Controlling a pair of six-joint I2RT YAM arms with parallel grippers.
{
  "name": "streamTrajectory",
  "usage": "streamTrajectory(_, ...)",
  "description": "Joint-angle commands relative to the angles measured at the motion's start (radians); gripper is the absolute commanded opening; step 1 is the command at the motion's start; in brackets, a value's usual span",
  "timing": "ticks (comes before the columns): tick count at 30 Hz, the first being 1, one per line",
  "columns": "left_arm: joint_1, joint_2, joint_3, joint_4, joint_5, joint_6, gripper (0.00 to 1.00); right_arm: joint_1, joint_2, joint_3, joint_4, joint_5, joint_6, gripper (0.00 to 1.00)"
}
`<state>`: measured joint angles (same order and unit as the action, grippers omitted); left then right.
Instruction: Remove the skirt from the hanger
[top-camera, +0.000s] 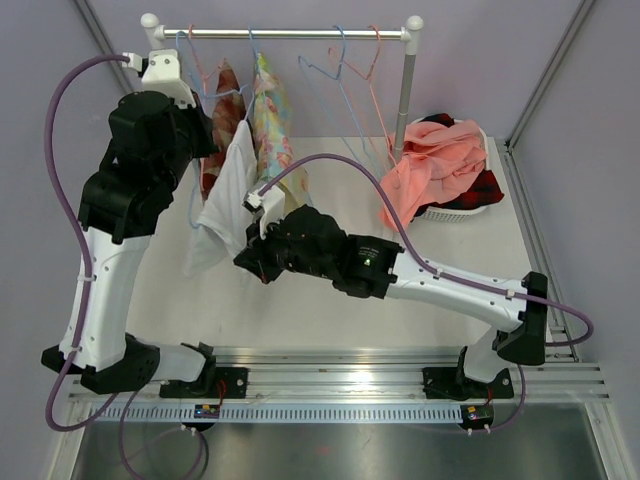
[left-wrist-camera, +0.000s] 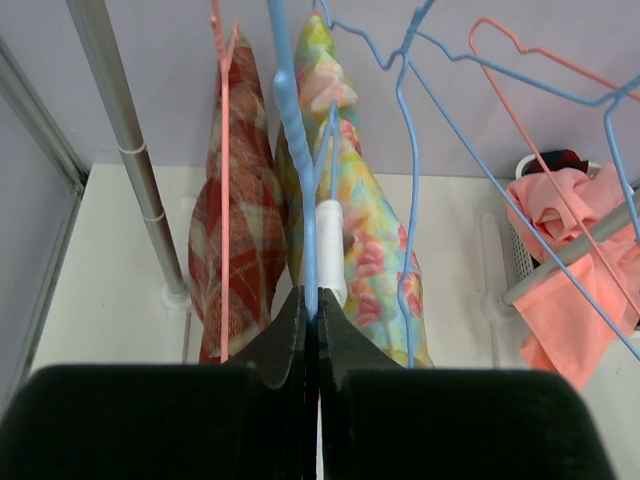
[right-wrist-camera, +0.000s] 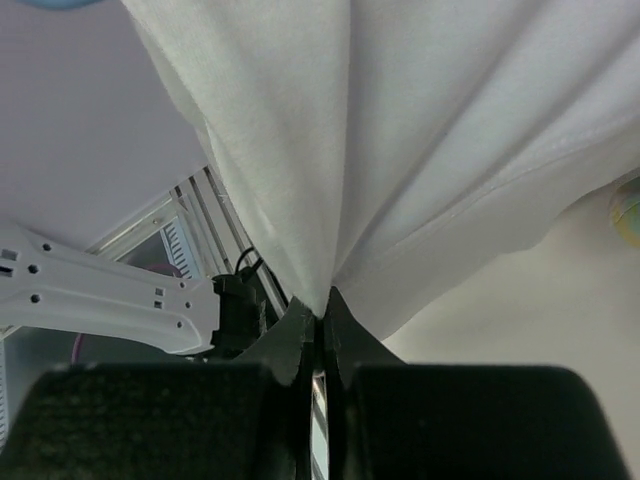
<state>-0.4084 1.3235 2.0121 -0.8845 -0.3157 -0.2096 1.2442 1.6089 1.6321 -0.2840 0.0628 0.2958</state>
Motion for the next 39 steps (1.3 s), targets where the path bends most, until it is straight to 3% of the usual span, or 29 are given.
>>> streamTrajectory(1, 0.026, 0.054, 0.131, 0.104, -0.046, 0.052, 0.00, 0.063, -0.082, -0.026, -0.079, 0.008, 0.011, 0.00)
streamTrajectory(4, 0.051, 0.103, 0.197, 0.068, -0.048, 0.061, 0.00, 0.139, -0.180, -0.103, -0.132, 0.130, 0.023, 0.00)
streamTrajectory(10, 0.109, 0.109, 0.189, 0.087, -0.046, 0.088, 0.00, 0.225, -0.516, -0.310, -0.252, 0.282, 0.140, 0.00)
streamTrajectory(15, 0.115, 0.059, 0.146, 0.088, -0.016, 0.067, 0.00, 0.225, -0.714, -0.258, -0.409, 0.550, 0.134, 0.00)
streamTrajectory(21, 0.114, -0.044, 0.030, 0.053, 0.053, 0.027, 0.00, 0.225, -0.644, -0.030, -0.411, 0.887, -0.099, 0.00)
streamTrajectory(26, 0.112, -0.177, -0.094, 0.056, 0.128, 0.001, 0.00, 0.196, -0.538, 0.054, -0.057, 1.017, -0.548, 0.00)
streamTrajectory(28, 0.112, -0.217, -0.151, 0.065, 0.147, -0.001, 0.00, 0.073, -0.527, 0.087, 0.012, 0.935, -0.601, 0.00)
streamTrajectory(30, 0.112, -0.234, -0.177, 0.067, 0.150, -0.002, 0.00, -0.103, -0.497, 0.147, -0.007, 0.797, -0.600, 0.00)
streamTrajectory(32, 0.111, -0.251, -0.208, 0.064, 0.156, -0.002, 0.00, -0.190, -0.436, 0.193, -0.032, 0.722, -0.653, 0.00)
streamTrajectory(35, 0.111, -0.268, -0.236, 0.068, 0.167, -0.004, 0.00, -0.362, -0.313, 0.290, -0.026, 0.688, -0.794, 0.00)
streamTrajectory(39, 0.111, -0.290, -0.263, 0.068, 0.167, 0.003, 0.00, -0.642, -0.178, 0.498, -0.110, 0.531, -0.735, 0.00)
